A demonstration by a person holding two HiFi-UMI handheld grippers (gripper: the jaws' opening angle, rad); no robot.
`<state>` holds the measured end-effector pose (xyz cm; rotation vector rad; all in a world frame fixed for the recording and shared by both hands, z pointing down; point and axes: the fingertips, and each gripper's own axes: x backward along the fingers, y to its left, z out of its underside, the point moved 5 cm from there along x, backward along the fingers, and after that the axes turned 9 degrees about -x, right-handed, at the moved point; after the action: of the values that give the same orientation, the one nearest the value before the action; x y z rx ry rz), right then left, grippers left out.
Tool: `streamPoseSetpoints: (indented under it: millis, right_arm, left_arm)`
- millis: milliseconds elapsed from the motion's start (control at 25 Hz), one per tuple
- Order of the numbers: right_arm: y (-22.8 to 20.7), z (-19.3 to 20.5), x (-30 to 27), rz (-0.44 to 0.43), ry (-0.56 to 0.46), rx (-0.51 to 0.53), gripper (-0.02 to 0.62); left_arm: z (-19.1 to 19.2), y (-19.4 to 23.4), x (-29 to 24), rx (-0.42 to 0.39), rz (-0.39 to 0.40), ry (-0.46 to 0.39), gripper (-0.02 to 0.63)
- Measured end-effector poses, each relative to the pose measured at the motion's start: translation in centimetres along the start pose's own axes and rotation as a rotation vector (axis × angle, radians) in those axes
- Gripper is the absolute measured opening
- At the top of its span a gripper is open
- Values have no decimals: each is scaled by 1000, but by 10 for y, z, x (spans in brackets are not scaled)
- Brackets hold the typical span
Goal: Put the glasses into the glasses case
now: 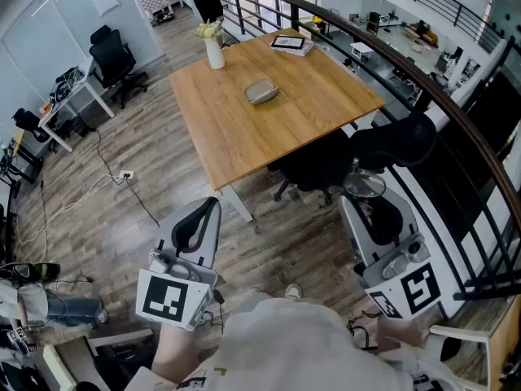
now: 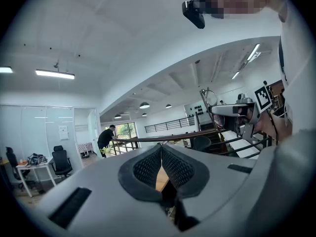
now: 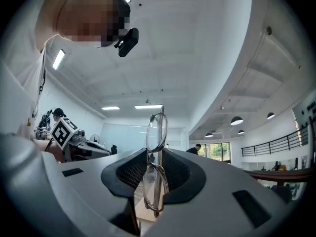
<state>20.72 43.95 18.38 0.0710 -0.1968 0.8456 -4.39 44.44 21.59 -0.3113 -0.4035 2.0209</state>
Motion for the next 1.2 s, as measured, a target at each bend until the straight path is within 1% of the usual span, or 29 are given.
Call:
streamPoseSetpoints:
  millis: [120, 200, 360, 520, 680, 880, 1040, 1200]
  right_arm:
    - [0, 2, 0, -24, 11, -29, 118]
    - [1, 3, 0, -38, 22, -33, 120]
    - [-1, 3, 2, -31, 37, -24, 121]
    - [-4, 6, 2, -25, 45, -21, 121]
    - [-8, 11, 4, -28, 58, -18, 123]
    - [-10, 17, 4, -23, 81, -19, 124]
    - [-14, 20, 7, -33, 97, -13, 126]
    - [-23, 30, 10, -28, 118, -26, 126]
  left_arm:
    - [-4, -2, -2, -9, 5, 10, 20]
    - [-6, -6, -3, -1, 16, 10, 20]
    - [-9, -8, -3, -9, 15, -15, 20]
    - [-10, -13, -4, 12, 27, 2, 20]
    - [-7, -14, -8, -12, 22, -17, 20]
    - [-5, -19, -9, 5, 30, 30, 20]
    - [-6, -25, -13, 15, 36, 42, 20]
    - [3, -27, -20, -20, 32, 22, 20]
